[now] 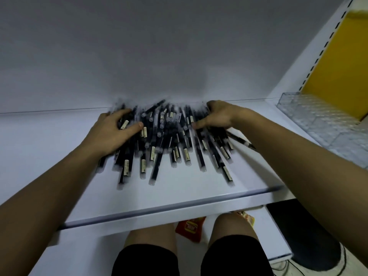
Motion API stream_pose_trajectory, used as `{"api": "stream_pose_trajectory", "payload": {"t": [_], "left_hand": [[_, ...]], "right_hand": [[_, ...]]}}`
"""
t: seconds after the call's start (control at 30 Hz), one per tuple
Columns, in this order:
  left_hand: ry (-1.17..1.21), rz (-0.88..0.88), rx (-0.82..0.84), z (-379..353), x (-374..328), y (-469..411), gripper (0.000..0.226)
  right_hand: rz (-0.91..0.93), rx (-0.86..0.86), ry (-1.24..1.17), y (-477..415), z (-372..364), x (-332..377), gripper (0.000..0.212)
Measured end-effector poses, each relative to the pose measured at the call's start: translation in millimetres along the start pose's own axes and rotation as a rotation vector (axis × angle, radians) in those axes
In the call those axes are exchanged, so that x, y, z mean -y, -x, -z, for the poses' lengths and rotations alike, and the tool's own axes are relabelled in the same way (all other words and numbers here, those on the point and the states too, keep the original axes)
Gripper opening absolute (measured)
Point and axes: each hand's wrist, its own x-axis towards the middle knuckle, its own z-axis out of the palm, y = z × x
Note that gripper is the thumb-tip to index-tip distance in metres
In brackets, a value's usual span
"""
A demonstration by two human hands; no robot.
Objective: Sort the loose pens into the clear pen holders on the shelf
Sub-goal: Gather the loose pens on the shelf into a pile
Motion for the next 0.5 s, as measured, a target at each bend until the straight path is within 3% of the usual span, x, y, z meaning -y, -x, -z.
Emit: {"api": "stream_pose_trajectory", "payload": {"t": [0.2, 0.3, 0.5], "left_hand": [[0.101, -0.064, -0.065, 2, -11, 4, 0.065], [0.095, -0.072, -0.067, 3, -13, 6, 0.06], [0.036, -0.067, 0.015, 5, 2, -2, 0.08]], "right_hand": [[-0.045, 0.067, 0.061, 7, 1, 10, 0.046], [-0.046, 0.068, 0.122, 9, -3, 21, 0.039], [-0.081, 0.042, 0.176, 10, -8, 37, 0.016]]}}
